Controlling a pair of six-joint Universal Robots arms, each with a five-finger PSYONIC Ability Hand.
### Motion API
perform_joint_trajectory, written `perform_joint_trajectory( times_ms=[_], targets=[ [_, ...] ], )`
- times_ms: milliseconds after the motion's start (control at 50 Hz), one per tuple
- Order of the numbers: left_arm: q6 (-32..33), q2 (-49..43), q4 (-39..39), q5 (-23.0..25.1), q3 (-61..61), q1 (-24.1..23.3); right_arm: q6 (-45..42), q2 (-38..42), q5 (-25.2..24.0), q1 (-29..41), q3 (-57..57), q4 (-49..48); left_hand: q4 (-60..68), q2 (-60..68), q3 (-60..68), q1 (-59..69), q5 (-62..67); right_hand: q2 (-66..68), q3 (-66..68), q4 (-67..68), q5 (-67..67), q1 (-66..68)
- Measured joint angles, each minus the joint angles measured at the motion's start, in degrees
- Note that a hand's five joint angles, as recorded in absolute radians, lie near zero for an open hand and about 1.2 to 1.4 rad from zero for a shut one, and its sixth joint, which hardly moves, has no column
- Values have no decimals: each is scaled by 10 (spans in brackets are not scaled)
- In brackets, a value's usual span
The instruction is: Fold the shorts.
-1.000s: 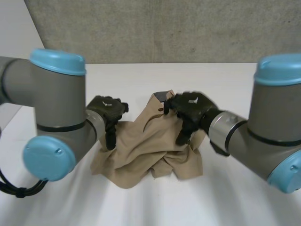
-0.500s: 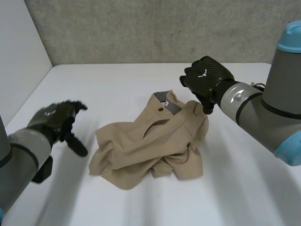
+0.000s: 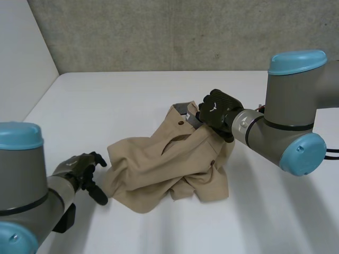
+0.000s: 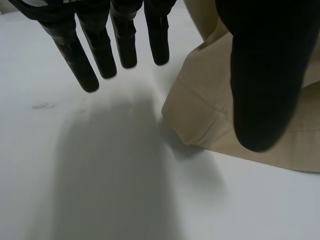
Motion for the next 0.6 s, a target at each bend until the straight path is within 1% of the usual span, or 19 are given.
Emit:
perform_joint_trajectory(
  times_ms=[20, 60, 80, 140, 160, 180, 200, 240, 260, 300, 400, 440, 460, 520, 580, 600],
  targets=[
    [0, -13, 4, 0, 7, -1, 1, 1, -1, 0, -1, -1, 29, 31, 32, 30, 29, 0, 0, 0, 0, 0],
    [0, -22, 7, -1, 13, -2, 1, 3, -2, 0, -1, -1, 39, 39, 40, 40, 38, 1, 2, 1, 2, 0],
    [0, -50, 11, -2, 31, -7, 2, 7, -4, 0, -2, -3, 60, 59, 61, 58, 60, 13, 19, 17, 20, 9],
    [0, -74, 14, -3, 49, -11, 3, 9, -6, 0, -4, -4, 75, 73, 75, 72, 75, 29, 38, 34, 31, 22],
    [-1, -90, 14, -4, 60, -14, 4, 14, -8, 0, -6, -5, 147, 146, 147, 154, 145, 138, 146, 142, 128, 118],
    [-1, -101, 15, -5, 70, -17, 5, 17, -9, 0, -9, -5, 176, 181, 182, 187, 172, 167, 166, 163, 147, 135],
    [-1, -112, 15, -6, 80, -19, 6, 20, -10, 0, -11, -5, 295, 303, 296, 314, 289, 330, 326, 325, 300, 268],
    [-1, -120, 15, -6, 90, -21, 6, 22, -10, -1, -14, -6, 364, 365, 365, 383, 358, 330, 326, 325, 300, 268],
    [-1, -125, 15, -7, 101, -23, 7, 24, -11, -1, -16, -7, 442, 443, 441, 441, 432, 387, 388, 392, 366, 309],
    [0, -132, 16, -7, 118, -25, 8, 30, -10, -1, -27, -17, 474, 475, 470, 441, 446, 392, 394, 403, 374, 312],
    [5, -136, 18, -8, 176, -26, 9, 38, -5, -1, -51, -63, 484, 478, 474, 441, 446, 392, 394, 404, 374, 312],
    [8, -138, 18, -9, 220, -24, 11, 40, 3, -1, -67, -115, 484, 478, 474, 441, 446, 392, 394, 404, 374, 312],
    [8, -138, 18, -9, 220, -24, 11, 40, 3, -1, -67, -115, 484, 478, 474, 441, 446, 392, 394, 404, 374, 312],
    [16, -147, 24, -20, 348, -20, 21, 41, 21, -1, -98, -241, 484, 479, 474, 441, 446, 392, 394, 404, 374, 312],
    [24, -151, 34, -31, 428, -18, 30, 41, 30, -1, -119, -328, 484, 479, 474, 441, 446, 392, 394, 404, 374, 312],
    [32, -154, 45, -41, 487, -16, 38, 40, 37, -1, -134, -394, 484, 479, 475, 441, 446, 392, 394, 405, 374, 317]
  ],
)
